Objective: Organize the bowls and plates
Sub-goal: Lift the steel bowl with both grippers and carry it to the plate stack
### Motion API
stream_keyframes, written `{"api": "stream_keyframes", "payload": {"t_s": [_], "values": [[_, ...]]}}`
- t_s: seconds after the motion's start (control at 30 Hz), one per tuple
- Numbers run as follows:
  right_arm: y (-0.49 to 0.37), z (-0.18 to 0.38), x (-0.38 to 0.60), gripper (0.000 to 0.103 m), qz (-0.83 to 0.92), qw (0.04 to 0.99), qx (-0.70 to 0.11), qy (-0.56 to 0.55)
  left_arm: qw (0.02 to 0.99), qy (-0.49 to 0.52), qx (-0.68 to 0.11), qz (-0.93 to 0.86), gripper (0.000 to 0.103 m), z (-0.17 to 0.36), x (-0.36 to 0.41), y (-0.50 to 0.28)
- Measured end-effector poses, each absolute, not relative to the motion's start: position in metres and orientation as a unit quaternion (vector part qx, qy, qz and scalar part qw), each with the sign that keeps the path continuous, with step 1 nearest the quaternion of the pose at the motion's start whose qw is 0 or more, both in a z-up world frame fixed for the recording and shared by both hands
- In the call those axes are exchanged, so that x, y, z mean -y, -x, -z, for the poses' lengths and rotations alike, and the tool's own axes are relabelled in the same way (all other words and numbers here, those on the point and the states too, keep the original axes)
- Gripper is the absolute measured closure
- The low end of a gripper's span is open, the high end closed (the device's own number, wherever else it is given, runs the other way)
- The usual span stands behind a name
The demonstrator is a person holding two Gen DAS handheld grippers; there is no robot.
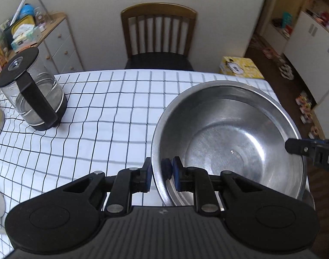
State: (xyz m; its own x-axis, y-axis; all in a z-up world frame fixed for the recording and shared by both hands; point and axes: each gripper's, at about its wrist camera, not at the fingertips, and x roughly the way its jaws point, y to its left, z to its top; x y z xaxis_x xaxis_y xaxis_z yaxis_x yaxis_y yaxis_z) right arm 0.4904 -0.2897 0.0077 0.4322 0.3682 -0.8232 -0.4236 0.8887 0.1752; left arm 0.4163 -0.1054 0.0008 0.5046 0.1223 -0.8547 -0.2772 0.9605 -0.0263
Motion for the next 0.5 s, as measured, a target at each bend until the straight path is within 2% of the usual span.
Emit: {"api": "stream_keyframes", "payload": {"t_s": [0.3,0.5], "values": [[-0.410,-0.029,0.327,0.091,-0.209,0.856,-0.473,0.019,0.869,0.060,-0.490,-0.048,0.084,-0.018,0.133,-0.330],[-0.348,-0.024,0.351,0.091,-0.194,0.856,-0.479,0.004,0.864,0.044,-0.502,-0.008,0.084,-0.009,0.150,-0.273]]}}
